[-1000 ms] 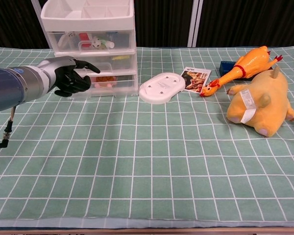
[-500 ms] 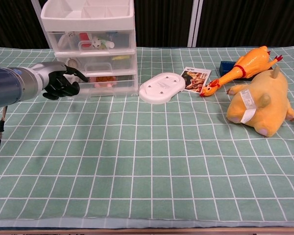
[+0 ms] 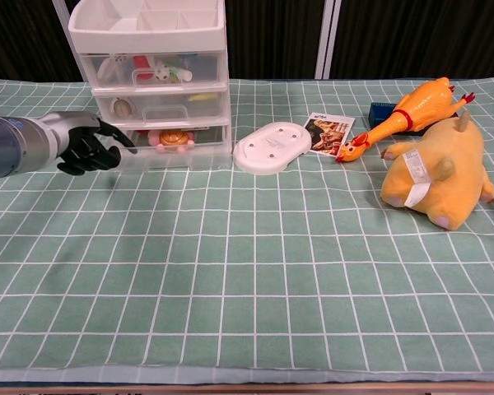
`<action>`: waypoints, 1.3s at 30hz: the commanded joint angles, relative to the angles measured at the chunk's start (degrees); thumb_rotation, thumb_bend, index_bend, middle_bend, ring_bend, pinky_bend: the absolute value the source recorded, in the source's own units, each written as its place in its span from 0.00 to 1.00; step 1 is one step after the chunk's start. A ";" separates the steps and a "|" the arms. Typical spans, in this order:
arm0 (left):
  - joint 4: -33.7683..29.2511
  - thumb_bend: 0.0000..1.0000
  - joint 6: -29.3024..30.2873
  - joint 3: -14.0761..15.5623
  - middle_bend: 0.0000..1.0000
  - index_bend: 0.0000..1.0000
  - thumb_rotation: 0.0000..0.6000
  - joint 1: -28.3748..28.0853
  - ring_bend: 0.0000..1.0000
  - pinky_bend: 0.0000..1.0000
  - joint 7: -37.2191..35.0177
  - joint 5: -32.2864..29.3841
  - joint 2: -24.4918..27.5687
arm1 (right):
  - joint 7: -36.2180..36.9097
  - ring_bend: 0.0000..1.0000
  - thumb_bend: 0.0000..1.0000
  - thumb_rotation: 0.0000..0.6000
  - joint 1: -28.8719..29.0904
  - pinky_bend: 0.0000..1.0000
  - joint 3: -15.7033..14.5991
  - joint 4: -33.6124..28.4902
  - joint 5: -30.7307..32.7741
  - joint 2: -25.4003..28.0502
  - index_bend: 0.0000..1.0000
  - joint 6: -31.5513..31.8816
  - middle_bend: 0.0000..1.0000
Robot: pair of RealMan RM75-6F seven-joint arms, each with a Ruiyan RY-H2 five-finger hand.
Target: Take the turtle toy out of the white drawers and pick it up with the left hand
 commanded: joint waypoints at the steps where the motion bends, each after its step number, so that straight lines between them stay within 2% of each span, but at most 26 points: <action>1: -1.37 0.78 -0.09 0.44 0.92 0.31 1.00 0.35 0.95 1.00 0.61 -0.39 1.17 | -0.03 0.00 0.05 1.00 0.01 0.19 -0.01 -0.04 -0.03 0.00 0.00 0.00 0.00; 7: -6.22 0.78 0.03 1.03 0.92 0.32 1.00 1.51 0.95 1.00 0.81 -0.57 4.46 | -0.24 0.00 0.05 1.00 0.08 0.19 -0.01 -0.14 -0.04 -0.04 0.00 -0.05 0.00; 17: -14.40 0.78 -0.59 3.79 0.92 0.32 1.00 3.89 0.95 1.00 0.64 0.32 10.01 | -0.59 0.00 0.06 1.00 0.21 0.19 0.01 -0.28 0.13 -0.14 0.00 -0.22 0.00; 29: -18.70 0.76 -0.98 5.61 0.91 0.32 1.00 4.02 0.95 1.00 0.57 1.57 12.77 | -0.40 0.00 0.06 1.00 0.26 0.19 0.08 -0.46 0.36 -0.08 0.00 -0.36 0.00; 31: -18.98 0.70 -0.78 5.76 0.90 0.31 1.00 4.03 0.95 1.00 0.44 2.02 12.94 | -0.33 0.00 0.06 1.00 0.27 0.19 0.09 -0.47 0.38 -0.07 0.00 -0.37 0.00; 36: -18.83 0.41 0.66 6.22 0.87 0.24 1.00 4.23 0.92 1.00 0.32 4.42 12.83 | -0.24 0.00 0.06 1.00 0.28 0.19 0.09 -0.49 0.38 -0.06 0.00 -0.37 0.00; 39: -18.51 0.28 2.12 6.25 0.84 0.22 1.00 4.21 0.91 1.00 0.50 7.07 12.79 | -0.20 0.00 0.06 1.00 0.30 0.19 0.09 -0.54 0.44 -0.03 0.00 -0.45 0.00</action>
